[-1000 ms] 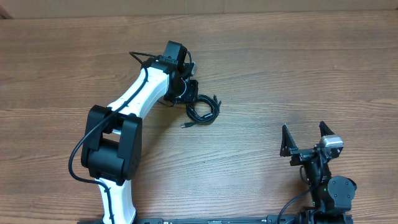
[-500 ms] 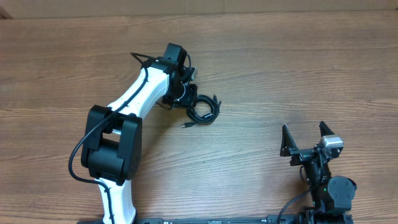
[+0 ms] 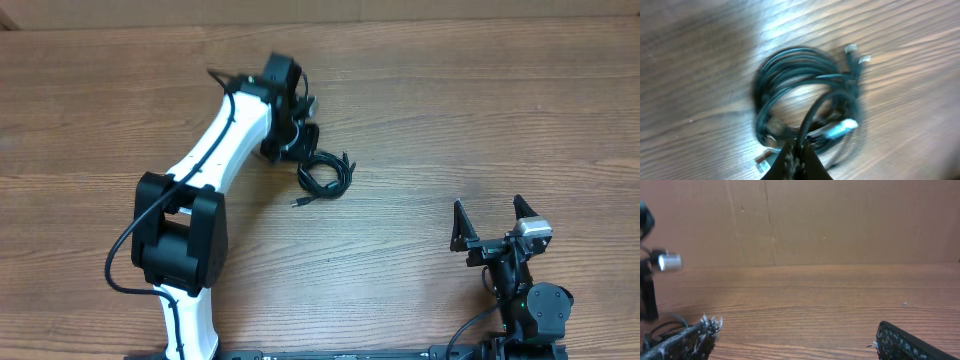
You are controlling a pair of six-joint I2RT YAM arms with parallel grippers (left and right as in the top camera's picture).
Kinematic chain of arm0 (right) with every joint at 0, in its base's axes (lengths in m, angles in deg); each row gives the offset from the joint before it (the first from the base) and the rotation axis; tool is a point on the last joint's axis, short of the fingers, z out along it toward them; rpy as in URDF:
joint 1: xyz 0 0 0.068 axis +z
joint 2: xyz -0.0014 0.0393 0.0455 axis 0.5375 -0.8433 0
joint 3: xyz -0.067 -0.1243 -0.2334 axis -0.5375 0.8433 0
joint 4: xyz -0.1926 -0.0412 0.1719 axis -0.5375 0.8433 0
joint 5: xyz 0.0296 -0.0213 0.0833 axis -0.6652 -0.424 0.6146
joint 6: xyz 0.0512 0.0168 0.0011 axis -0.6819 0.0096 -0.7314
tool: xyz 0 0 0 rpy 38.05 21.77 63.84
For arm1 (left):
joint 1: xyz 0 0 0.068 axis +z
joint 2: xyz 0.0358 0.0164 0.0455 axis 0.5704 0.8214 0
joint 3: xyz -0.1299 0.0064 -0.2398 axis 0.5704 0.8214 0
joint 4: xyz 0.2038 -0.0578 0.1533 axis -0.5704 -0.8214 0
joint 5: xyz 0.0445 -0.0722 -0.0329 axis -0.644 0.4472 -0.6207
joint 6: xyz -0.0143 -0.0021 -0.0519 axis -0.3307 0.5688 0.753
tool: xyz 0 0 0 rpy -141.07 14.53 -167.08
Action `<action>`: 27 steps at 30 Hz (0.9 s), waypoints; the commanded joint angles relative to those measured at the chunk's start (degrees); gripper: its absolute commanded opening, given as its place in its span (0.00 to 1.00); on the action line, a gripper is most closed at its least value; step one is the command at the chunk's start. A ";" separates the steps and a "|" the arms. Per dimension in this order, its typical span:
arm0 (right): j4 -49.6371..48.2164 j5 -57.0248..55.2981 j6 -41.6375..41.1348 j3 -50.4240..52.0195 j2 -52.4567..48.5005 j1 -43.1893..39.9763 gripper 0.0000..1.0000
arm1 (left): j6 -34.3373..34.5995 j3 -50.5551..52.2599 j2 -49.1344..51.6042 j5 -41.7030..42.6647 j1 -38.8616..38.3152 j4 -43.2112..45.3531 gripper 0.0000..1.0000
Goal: Untangle cables
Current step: 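Lift the cable bundle upward with the left gripper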
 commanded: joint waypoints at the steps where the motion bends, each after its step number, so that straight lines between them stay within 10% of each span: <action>1: -0.20 -0.76 0.26 0.59 0.46 -0.15 1.00 | 1.07 -12.55 -0.07 4.76 1.14 -5.81 0.04; 17: -0.20 -0.79 0.24 0.59 0.46 -0.15 1.00 | 7.10 -54.10 -0.24 28.37 1.46 -18.32 0.04; 20: -0.20 -0.76 0.26 0.59 0.46 -0.15 1.00 | 11.37 -58.82 -0.26 12.41 1.27 -20.57 0.04; 24: -0.20 -0.76 0.26 0.59 0.46 -0.15 1.00 | 20.68 -57.90 0.24 -30.91 -2.38 -30.05 0.04; 27: -0.20 -0.79 0.26 0.59 0.46 -0.15 1.00 | 19.19 -56.24 0.85 -36.57 -4.39 -33.22 0.04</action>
